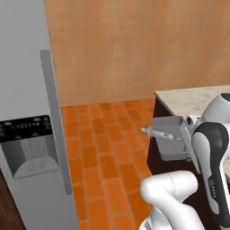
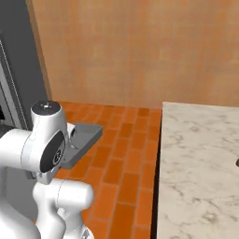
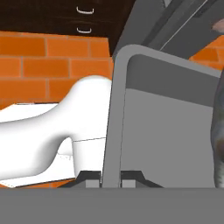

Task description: Take the meat container that has the fish and place it on the second highest rack of the freezer. Then take the vegetable container that has the lemon wedge and corn and place it on the highest rack of the freezer.

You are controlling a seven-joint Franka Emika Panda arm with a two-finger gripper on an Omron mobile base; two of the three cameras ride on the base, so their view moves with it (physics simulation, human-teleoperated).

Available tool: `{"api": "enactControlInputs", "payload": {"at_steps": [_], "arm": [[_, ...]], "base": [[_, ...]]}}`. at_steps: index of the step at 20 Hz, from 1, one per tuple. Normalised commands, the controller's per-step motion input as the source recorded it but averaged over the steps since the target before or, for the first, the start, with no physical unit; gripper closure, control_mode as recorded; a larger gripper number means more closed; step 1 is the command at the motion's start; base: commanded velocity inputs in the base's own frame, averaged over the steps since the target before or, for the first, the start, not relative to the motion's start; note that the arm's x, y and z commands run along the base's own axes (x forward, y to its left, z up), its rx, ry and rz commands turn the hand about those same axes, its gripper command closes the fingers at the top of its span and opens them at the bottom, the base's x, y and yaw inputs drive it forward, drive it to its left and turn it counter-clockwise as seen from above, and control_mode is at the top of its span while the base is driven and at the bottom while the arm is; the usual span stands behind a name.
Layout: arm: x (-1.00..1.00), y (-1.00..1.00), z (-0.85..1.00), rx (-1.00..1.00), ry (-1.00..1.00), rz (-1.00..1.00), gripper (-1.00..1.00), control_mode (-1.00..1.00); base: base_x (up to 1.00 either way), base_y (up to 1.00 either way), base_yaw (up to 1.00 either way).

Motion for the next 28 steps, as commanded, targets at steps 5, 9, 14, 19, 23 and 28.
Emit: {"api": "enactControlInputs", "payload": {"at_steps": [5,9,14,19,23,28], "arm": [[0.00,0.00,0.00,0.00,0.00,0.00,1.00,1.00],[0.00,0.00,0.00,0.00,0.00,0.00,1.00,1.00],[0.00,0.00,0.00,0.00,0.00,0.00,1.00,1.00],[0.00,0.00,0.00,0.00,0.00,0.00,1.00,1.00],[0.00,0.00,0.00,0.00,0.00,0.00,1.00,1.00],[0.00,0.00,0.00,0.00,0.00,0.00,1.00,1.00]], "base": [[0.90,-0.30,-0.01],[1.00,-0.15,0.03],[1.00,-0.18,0.12],[0.97,-0.08,0.32],[0.82,0.00,0.40],[0.51,0.10,0.52]]}}
